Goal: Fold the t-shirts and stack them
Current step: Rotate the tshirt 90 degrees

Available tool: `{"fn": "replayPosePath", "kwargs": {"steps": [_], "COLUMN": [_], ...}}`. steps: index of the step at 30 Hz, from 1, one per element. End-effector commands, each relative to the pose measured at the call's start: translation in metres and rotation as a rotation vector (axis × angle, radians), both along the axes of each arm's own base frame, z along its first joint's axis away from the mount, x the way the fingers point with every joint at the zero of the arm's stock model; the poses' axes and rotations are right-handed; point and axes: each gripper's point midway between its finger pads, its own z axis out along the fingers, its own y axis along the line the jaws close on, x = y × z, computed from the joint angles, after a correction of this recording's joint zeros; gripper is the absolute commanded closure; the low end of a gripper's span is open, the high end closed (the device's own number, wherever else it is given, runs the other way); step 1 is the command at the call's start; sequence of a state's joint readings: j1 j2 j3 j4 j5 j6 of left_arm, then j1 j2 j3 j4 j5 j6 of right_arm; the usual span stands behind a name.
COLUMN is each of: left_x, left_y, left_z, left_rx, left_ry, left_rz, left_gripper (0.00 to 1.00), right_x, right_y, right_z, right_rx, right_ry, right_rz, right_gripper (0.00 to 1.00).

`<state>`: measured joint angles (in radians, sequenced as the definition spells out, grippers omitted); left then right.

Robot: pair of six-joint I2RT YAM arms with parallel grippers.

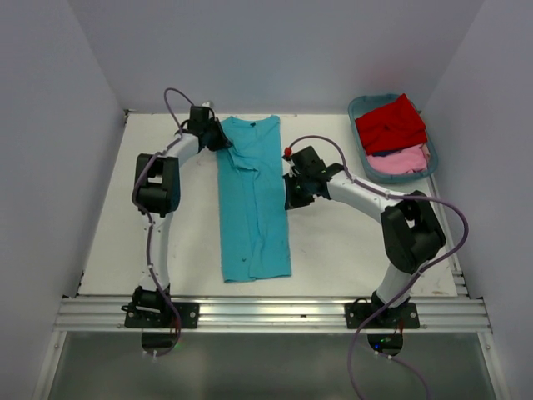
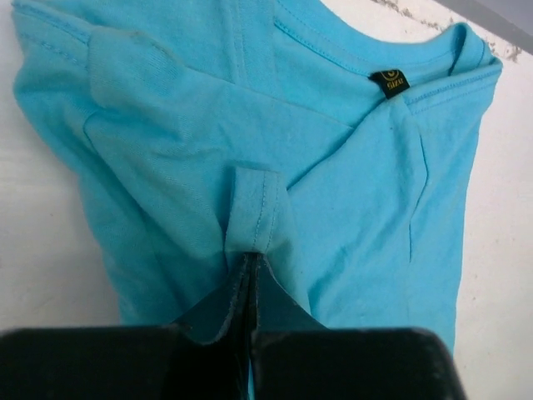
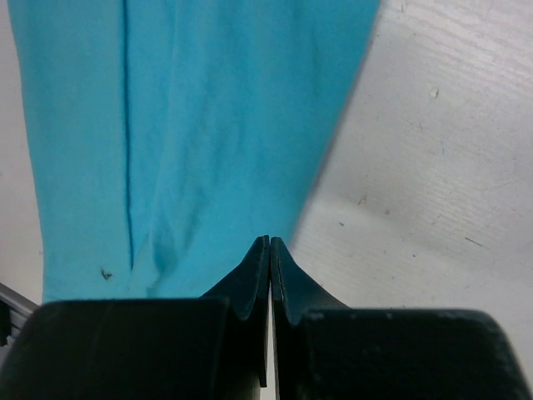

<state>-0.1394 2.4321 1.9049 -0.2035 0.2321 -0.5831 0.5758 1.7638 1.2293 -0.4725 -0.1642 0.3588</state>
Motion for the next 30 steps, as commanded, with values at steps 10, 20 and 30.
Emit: {"fn": "replayPosePath", "kwargs": {"steps": [10,20,30], "left_x": [-0.094,-0.214,-0.418], "left_y": [0.031,0.024,-0.04], "left_z": [0.089,0.087,0.031], "left_rx": [0.053,0.084,-0.074], "left_ry": [-0.032,0.095,0.384], "left_rz": [0.087,-0.01,-0.209], "left_gripper": [0.97,0.74,0.47], "right_x": [0.007,-0.006,-0.075], "right_y": [-0.002,-0.005,-0.014], "right_z": [0.009,0.028,0.032], "right_rx": [0.007,0.064,0.134], "right_ry": [-0.041,-0.054,0.017], "right_rz": [-0.03,-0.062,-0.059], "right_gripper": [1.0,1.0,0.5]}}
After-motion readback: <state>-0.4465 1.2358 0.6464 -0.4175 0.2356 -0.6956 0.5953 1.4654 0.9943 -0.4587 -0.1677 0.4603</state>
